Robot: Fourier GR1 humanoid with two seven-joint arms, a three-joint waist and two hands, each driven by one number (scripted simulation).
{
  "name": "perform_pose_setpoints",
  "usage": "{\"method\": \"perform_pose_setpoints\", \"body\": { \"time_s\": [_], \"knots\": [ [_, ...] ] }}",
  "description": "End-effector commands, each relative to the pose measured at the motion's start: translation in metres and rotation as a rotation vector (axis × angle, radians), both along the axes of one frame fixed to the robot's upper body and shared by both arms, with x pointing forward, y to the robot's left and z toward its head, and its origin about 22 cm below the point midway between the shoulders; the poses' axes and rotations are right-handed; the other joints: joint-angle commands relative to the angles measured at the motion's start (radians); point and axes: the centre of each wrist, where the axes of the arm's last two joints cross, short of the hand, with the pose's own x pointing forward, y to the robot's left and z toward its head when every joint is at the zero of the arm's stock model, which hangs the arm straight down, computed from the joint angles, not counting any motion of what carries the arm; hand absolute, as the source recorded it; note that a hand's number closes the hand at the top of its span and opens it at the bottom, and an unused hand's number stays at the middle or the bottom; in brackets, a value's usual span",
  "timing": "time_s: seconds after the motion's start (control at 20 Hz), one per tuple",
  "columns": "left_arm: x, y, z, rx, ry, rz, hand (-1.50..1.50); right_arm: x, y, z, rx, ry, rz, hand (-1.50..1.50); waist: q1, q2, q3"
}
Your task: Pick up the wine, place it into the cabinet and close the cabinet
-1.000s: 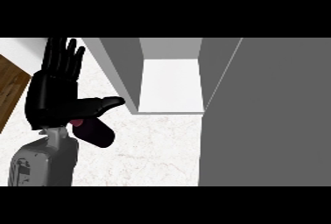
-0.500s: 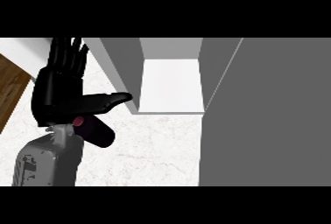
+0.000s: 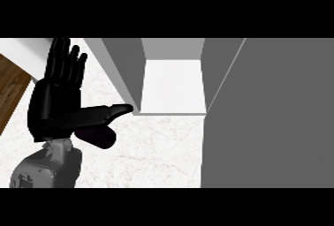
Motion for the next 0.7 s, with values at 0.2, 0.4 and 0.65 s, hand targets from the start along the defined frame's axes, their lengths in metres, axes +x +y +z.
{"method": "perform_pose_setpoints", "body": {
  "time_s": [0.2,0.4,0.65],
  "knots": [
    [-0.017,0.017,-0.018,0.006,0.051,0.044,-1.5,-0.012,-0.002,0.013,-0.003,-0.008,-0.011,-1.5,0.001,0.0,0.0],
    [-0.038,0.022,-0.02,0.022,0.041,0.092,-1.5,0.002,0.011,0.009,-0.007,-0.009,0.003,-1.5,0.005,0.0,0.0],
    [-0.028,0.055,-0.045,0.03,0.062,0.11,-1.5,-0.012,-0.01,0.001,-0.035,-0.015,0.0,-1.5,-0.001,0.0,0.0]
  ]
}}
